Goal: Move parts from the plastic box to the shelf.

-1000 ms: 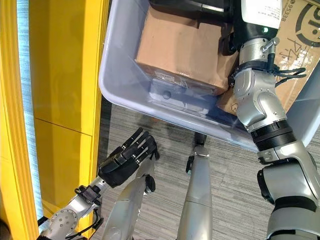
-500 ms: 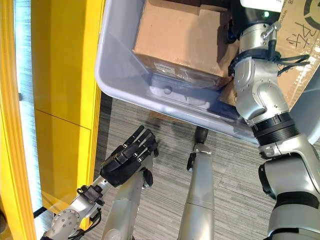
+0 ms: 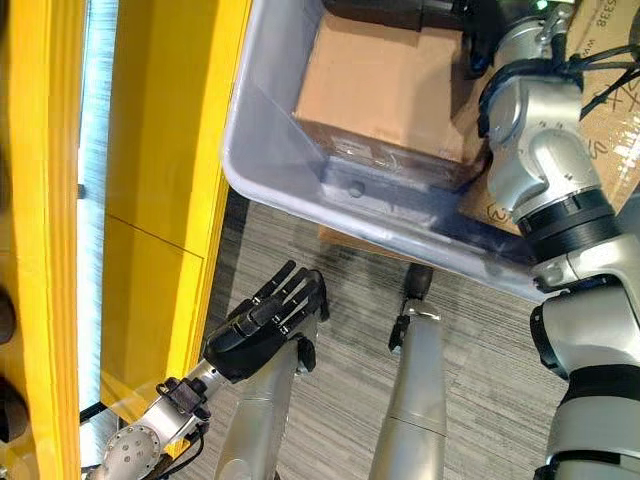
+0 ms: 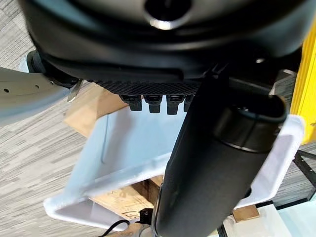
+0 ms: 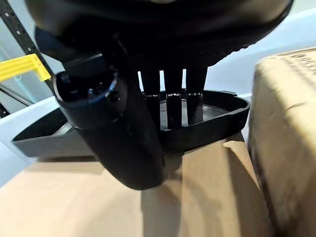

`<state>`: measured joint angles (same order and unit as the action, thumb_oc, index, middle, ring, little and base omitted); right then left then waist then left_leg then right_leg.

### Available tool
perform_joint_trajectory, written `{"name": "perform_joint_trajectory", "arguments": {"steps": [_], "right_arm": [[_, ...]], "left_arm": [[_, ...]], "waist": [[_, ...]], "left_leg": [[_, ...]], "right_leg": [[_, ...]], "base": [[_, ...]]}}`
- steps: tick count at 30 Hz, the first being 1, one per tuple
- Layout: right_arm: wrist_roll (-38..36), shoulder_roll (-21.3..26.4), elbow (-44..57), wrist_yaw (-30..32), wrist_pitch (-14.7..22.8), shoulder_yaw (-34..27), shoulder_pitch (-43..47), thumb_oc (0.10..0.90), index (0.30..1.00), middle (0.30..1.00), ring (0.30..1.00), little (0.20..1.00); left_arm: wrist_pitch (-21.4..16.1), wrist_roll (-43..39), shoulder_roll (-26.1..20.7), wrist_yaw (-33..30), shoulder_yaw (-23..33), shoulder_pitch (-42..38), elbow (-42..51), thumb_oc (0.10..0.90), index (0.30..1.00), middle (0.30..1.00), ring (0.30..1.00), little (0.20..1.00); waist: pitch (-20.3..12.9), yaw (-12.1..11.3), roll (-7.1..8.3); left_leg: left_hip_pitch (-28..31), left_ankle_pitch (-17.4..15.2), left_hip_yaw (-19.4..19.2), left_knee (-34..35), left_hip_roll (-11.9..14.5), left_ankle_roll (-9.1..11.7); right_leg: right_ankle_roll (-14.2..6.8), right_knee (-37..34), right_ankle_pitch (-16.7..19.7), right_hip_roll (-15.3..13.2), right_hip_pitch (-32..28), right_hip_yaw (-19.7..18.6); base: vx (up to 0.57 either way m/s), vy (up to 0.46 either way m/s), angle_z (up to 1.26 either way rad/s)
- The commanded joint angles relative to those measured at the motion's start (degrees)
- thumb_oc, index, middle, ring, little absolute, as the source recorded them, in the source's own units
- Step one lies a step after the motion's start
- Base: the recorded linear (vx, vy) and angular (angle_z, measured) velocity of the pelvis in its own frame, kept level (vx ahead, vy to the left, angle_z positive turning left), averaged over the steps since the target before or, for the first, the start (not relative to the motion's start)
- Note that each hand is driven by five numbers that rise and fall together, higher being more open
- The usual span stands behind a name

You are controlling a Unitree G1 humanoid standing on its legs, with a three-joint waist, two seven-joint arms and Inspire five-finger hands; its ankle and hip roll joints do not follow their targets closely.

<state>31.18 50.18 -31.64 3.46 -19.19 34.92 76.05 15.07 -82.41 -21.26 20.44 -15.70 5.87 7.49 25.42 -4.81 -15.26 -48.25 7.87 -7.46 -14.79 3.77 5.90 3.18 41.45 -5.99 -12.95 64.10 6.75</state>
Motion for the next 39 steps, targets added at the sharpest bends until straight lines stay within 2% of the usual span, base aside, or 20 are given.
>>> {"name": "perform_joint_trajectory", "arguments": {"steps": [1, 8, 13, 16, 19, 27, 30, 32, 33, 39], "right_arm": [[-8.10, 0.63, -3.75, -4.69, 0.53, 4.13, 0.25, 0.400, 0.300, 0.300, 0.300, 0.300], [-10.90, -0.89, -8.17, -4.10, 2.82, 1.27, -2.49, 0.400, 0.300, 0.300, 0.300, 0.300], [-10.36, -1.76, -9.07, -2.70, 8.40, 0.25, -4.57, 0.400, 0.300, 0.300, 0.300, 0.300], [-10.20, -1.76, -7.26, -2.68, 10.22, -0.08, -5.76, 0.400, 0.300, 0.300, 0.300, 0.300], [-10.36, -3.13, 1.51, -3.08, 13.04, -1.24, -9.46, 0.400, 0.300, 0.300, 0.300, 0.300], [-11.15, -4.88, 22.76, -6.12, 14.29, -6.53, -21.78, 0.400, 0.300, 0.300, 0.300, 0.300], [-11.21, -5.99, 29.50, -7.10, 16.14, -8.42, -26.55, 0.400, 0.300, 0.300, 0.300, 0.300], [-11.74, -7.11, 35.84, -8.94, 16.05, -9.71, -30.21, 0.400, 0.300, 0.300, 0.300, 0.300], [-12.05, -7.25, 36.97, -9.41, 16.00, -9.83, -30.04, 0.400, 0.300, 0.300, 0.300, 0.300], [-14.09, -7.90, 43.04, -11.84, 15.86, -11.43, -34.64, 0.400, 0.300, 0.300, 0.300, 0.300]], "left_arm": [[-0.26, 0.27, -0.30, 0.71, 0.71, 0.09, 7.71, 0.900, 1.000, 1.000, 1.000, 1.000], [-0.21, 1.90, 0.01, 0.26, 0.70, -0.60, 7.78, 0.900, 1.000, 1.000, 1.000, 1.000], [-0.38, 2.28, 0.31, 0.11, 0.67, -1.38, 7.81, 0.900, 1.000, 1.000, 1.000, 1.000], [-0.63, 1.93, 0.31, 0.18, 0.72, -1.35, 7.67, 0.900, 1.000, 1.000, 1.000, 1.000], [-0.81, 2.33, 0.54, 1.29, 1.23, -0.86, 7.57, 0.900, 1.000, 1.000, 1.000, 1.000], [-0.69, 1.93, 0.55, 2.51, 3.76, 0.65, 8.13, 0.900, 1.000, 1.000, 1.000, 1.000], [0.22, 1.56, 0.27, 2.91, 4.90, 0.82, 8.51, 0.900, 1.000, 1.000, 1.000, 1.000], [0.92, 1.95, 0.61, 3.15, 5.44, 0.80, 8.46, 0.900, 1.000, 1.000, 1.000, 1.000], [0.83, 2.09, 0.85, 3.34, 5.82, 0.04, 8.37, 0.900, 1.000, 1.000, 1.000, 1.000], [0.84, 1.86, 0.78, 2.55, 6.56, -0.50, 8.55, 0.900, 1.000, 1.000, 1.000, 1.000]], "waist": [[4.37, -0.59, -2.39], [4.37, -0.66, -1.85], [4.37, -0.43, -1.87], [4.37, -0.13, -1.74], [4.37, 0.75, -1.20], [4.37, 3.69, 0.92], [4.37, 4.85, 2.28], [4.37, 5.94, 3.64], [4.37, 6.23, 4.05], [4.37, 7.64, 6.43]], "left_leg": [[1.43, -9.49, 1.87, -8.89, 0.72, -0.89], [0.50, -9.56, 2.24, -9.41, 0.51, -1.16], [1.40, -9.23, 2.28, -8.90, 0.24, -1.37], [1.99, -9.11, 2.21, -8.54, 0.22, -1.38], [4.15, -8.25, 2.00, -7.18, 0.44, -1.43], [10.62, -7.52, 0.81, -3.45, 1.12, -1.53], [13.93, -7.44, 0.37, -1.12, 1.50, -1.64], [17.73, -7.31, 0.38, 0.74, 1.94, -1.62], [17.05, -5.93, -0.13, 1.38, 2.11, -1.90], [22.93, -6.68, -0.39, 3.25, 2.99, -2.00]], "right_leg": [[-4.96, -2.76, -1.98, 0.30, -3.02, -3.96], [-4.91, -4.61, -1.51, 0.96, -4.00, -3.57], [-5.01, -6.38, -0.94, 1.21, -5.44, -3.65], [-5.04, -7.05, -0.72, 1.31, -6.14, -3.78], [-5.00, -9.08, -0.25, 1.78, -8.48, -4.16], [-5.72, -13.03, 1.24, 2.42, -13.80, -4.98], [-6.27, -15.63, 2.37, 2.72, -16.79, -5.16], [-6.88, -18.16, 3.24, 3.16, -20.41, -5.52], [-6.62, -19.47, 5.29, 3.27, -19.79, -5.58], [-7.51, -22.78, 6.42, 3.58, -25.88, -6.25]], "base": [[-0.01, -0.079, 0.04], [-0.01, -0.031, 0.04], [-0.01, -0.002, 0.00], [0.00, 0.000, 0.00], [-0.02, 0.021, -0.02], [0.00, 0.034, -0.04], [-0.02, 0.010, -0.11], [-0.04, 0.005, -0.15], [-0.08, 0.008, -0.13], [-0.02, 0.009, -0.06]]}}
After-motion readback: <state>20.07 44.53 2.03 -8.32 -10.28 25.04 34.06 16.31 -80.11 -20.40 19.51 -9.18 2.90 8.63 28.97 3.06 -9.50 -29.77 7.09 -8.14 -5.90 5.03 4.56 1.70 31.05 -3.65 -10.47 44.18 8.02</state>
